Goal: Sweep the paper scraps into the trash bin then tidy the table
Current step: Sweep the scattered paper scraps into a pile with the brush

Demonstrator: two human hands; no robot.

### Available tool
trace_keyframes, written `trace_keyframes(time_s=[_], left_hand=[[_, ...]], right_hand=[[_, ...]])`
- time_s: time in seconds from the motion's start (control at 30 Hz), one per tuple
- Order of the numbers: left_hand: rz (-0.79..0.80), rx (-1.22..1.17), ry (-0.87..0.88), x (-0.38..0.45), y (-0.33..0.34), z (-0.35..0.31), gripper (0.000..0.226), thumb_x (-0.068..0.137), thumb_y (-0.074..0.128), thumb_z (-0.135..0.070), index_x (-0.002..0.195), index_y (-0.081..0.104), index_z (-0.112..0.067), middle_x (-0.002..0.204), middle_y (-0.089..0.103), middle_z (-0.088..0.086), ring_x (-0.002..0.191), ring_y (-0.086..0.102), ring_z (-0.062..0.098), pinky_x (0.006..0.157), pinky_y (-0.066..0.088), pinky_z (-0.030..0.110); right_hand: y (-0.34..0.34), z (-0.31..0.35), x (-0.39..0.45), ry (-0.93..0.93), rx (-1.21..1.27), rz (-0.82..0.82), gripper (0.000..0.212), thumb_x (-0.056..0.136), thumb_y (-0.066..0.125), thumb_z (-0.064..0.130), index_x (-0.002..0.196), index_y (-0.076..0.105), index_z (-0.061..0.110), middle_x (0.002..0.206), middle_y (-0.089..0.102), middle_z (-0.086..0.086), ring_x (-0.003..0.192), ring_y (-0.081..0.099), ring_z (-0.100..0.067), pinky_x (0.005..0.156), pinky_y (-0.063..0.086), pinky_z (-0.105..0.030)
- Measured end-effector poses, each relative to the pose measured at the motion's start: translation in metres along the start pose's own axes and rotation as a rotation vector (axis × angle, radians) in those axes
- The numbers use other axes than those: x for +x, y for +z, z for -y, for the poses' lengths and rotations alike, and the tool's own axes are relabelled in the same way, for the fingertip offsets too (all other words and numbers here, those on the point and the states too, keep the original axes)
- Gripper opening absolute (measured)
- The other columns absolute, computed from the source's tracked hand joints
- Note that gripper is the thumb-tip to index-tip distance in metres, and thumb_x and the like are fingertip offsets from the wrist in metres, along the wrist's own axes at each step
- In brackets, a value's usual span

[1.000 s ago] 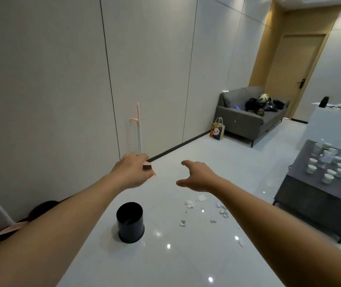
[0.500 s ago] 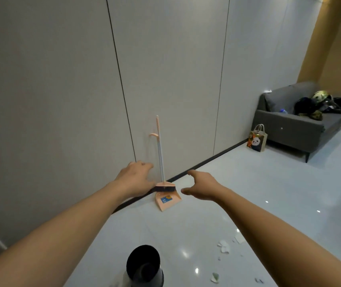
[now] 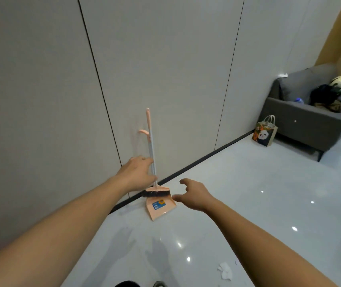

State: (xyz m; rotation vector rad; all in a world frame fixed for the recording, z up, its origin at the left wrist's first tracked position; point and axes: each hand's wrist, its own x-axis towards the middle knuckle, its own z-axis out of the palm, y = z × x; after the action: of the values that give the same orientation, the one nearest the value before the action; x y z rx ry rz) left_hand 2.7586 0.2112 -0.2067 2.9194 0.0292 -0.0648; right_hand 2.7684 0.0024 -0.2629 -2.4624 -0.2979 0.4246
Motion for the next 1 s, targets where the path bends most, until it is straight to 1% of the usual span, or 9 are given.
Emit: trace_keyframes(time_s=[0.1, 0.3, 0.47, 0.57, 0.63, 0.7, 0.8, 0.93, 1.0], left_hand=[[0.042, -0.053, -0.016, 0.068, 0.012, 0.018, 0.068, 0.083, 0.061, -0.048, 0.143, 0.042, -0.024, 0.142, 0.046, 0.004, 0.130, 0.042, 0.025, 0.103, 0.042, 0.041], [0.132, -0.165, -0.101, 0.176, 0.035, 0.068, 0.063, 0.083, 0.064, -0.047, 0.138, 0.048, -0.022, 0.138, 0.051, 0.007, 0.127, 0.046, 0.025, 0.104, 0.041, 0.038], [0.184, -0.197, -0.177, 0.236, 0.048, 0.111, 0.062, 0.082, 0.064, -0.048, 0.136, 0.050, -0.022, 0.137, 0.051, 0.005, 0.127, 0.045, 0.025, 0.105, 0.039, 0.039], [0.170, -0.201, -0.217, 0.276, 0.052, 0.138, 0.062, 0.083, 0.061, -0.047, 0.138, 0.048, -0.022, 0.140, 0.048, 0.005, 0.129, 0.043, 0.025, 0.105, 0.039, 0.036], [0.145, -0.216, -0.253, 0.303, 0.056, 0.154, 0.064, 0.083, 0.061, -0.047, 0.140, 0.046, -0.022, 0.143, 0.046, 0.005, 0.130, 0.042, 0.025, 0.106, 0.038, 0.035], [0.139, -0.228, -0.290, 0.333, 0.065, 0.167, 0.063, 0.083, 0.061, -0.046, 0.140, 0.047, -0.022, 0.142, 0.047, 0.005, 0.130, 0.043, 0.025, 0.106, 0.038, 0.034], [0.165, -0.231, -0.341, 0.379, 0.082, 0.183, 0.060, 0.083, 0.061, -0.045, 0.137, 0.049, -0.021, 0.137, 0.050, 0.008, 0.127, 0.045, 0.027, 0.104, 0.039, 0.034], [0.202, -0.254, -0.413, 0.446, 0.091, 0.200, 0.056, 0.085, 0.061, -0.043, 0.135, 0.051, -0.018, 0.136, 0.051, 0.011, 0.126, 0.045, 0.029, 0.105, 0.037, 0.032], [0.220, -0.242, -0.421, 0.480, 0.095, 0.203, 0.056, 0.086, 0.061, -0.040, 0.135, 0.051, -0.016, 0.137, 0.050, 0.011, 0.127, 0.044, 0.028, 0.105, 0.036, 0.031]], right_hand=[[-0.004, -0.002, 0.065, 0.074, 0.020, 0.053, 0.075, 0.086, 0.074, 0.042, 0.149, 0.041, 0.016, 0.148, 0.050, -0.006, 0.130, 0.051, -0.023, 0.101, 0.048, -0.034], [-0.006, 0.011, 0.186, 0.146, 0.064, 0.083, 0.071, 0.086, 0.071, 0.045, 0.146, 0.045, 0.018, 0.141, 0.055, -0.009, 0.127, 0.054, -0.025, 0.100, 0.048, -0.033], [0.007, 0.021, 0.268, 0.183, 0.043, 0.194, 0.053, 0.086, 0.070, 0.041, 0.130, 0.057, 0.015, 0.125, 0.064, -0.007, 0.105, 0.060, -0.019, 0.092, 0.052, -0.035], [0.012, 0.025, 0.320, 0.211, 0.085, 0.245, 0.063, 0.086, 0.071, 0.044, 0.139, 0.052, 0.015, 0.132, 0.059, -0.006, 0.115, 0.058, -0.021, 0.094, 0.051, -0.033], [0.016, 0.027, 0.358, 0.240, 0.192, 0.275, 0.063, 0.084, 0.073, 0.044, 0.137, 0.052, 0.015, 0.119, 0.060, -0.003, 0.106, 0.062, -0.023, 0.087, 0.055, -0.035], [0.021, 0.030, 0.402, 0.311, 0.356, 0.277, 0.047, 0.089, 0.072, 0.033, 0.127, 0.058, 0.010, 0.105, 0.062, -0.005, 0.089, 0.065, -0.022, 0.080, 0.057, -0.039], [0.024, 0.031, 0.467, 0.477, 0.625, 0.312, 0.034, 0.094, 0.068, 0.021, 0.119, 0.063, 0.000, 0.109, 0.064, -0.023, 0.086, 0.066, -0.032, 0.084, 0.057, -0.043], [0.026, 0.025, 0.547, 0.623, 0.813, 0.416, 0.033, 0.098, 0.062, 0.021, 0.124, 0.057, 0.001, 0.116, 0.059, -0.024, 0.087, 0.063, -0.031, 0.079, 0.058, -0.042], [0.030, 0.019, 0.585, 0.688, 0.879, 0.428, 0.031, 0.099, 0.060, 0.023, 0.120, 0.056, 0.001, 0.111, 0.061, -0.022, 0.085, 0.063, -0.031, 0.084, 0.059, -0.046]])
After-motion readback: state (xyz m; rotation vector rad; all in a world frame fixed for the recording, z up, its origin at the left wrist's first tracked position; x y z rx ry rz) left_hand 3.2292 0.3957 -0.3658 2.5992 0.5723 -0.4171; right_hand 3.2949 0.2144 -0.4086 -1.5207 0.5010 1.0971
